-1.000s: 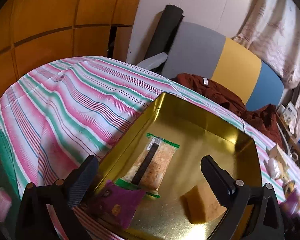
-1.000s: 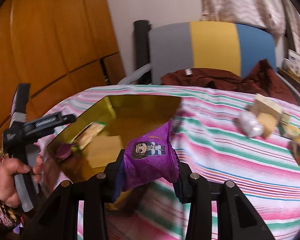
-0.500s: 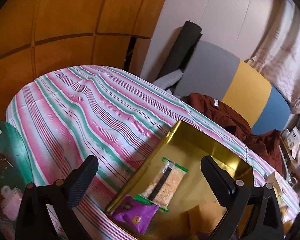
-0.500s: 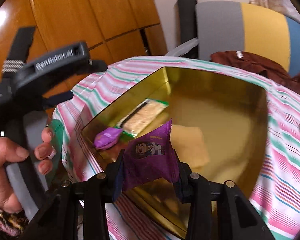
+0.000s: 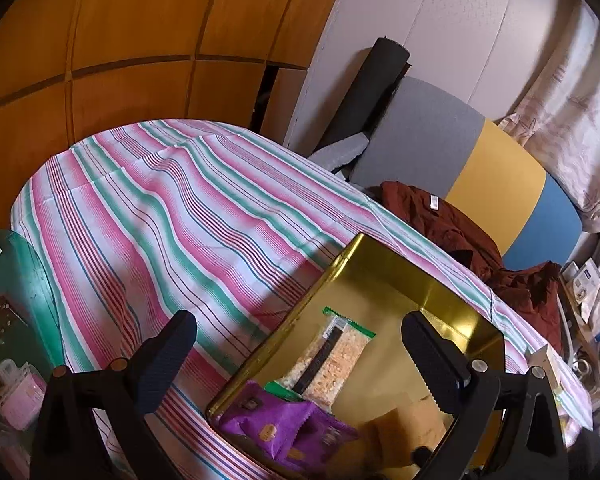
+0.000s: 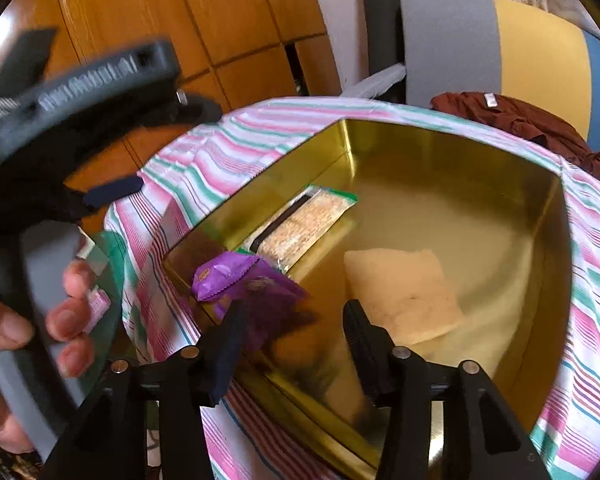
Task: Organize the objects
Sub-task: 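Lower the purple packet into the gold tray and open the right tool, then grasp the yellow knitted item with the right tool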
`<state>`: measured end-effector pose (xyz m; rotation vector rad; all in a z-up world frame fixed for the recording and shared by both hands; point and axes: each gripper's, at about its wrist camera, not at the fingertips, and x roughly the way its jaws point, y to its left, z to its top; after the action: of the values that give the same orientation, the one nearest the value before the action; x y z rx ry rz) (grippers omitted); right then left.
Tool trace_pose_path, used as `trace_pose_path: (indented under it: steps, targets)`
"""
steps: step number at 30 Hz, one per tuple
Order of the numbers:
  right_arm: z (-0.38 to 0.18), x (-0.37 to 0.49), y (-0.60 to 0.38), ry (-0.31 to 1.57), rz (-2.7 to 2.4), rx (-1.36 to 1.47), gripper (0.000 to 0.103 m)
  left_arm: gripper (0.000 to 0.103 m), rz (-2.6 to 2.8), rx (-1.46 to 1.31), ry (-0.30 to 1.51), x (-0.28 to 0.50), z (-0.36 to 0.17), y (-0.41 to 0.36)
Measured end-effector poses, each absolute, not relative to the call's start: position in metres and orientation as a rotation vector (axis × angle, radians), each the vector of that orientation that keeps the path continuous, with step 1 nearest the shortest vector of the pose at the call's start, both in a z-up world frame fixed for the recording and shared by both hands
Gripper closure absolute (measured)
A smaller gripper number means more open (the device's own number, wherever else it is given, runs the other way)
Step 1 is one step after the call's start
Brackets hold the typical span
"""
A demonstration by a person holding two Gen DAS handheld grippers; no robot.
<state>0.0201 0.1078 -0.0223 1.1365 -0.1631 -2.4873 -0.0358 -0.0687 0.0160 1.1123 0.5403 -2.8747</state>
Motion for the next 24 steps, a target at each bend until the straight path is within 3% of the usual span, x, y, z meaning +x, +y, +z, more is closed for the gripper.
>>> trace_pose_path:
  steps: [13,24]
  targets:
    - [0.009,0.043,0.210,-0.333,-2.803,1.025,0.052,0.000,-3.058,1.204,0.460,-0.021,0.015,-0.016]
    - [-0.028,0.061,0.288,-0.451,-2.929,1.212,0.052,0.000,-3.239,1.339,0.316,0.007,0.016,0.048]
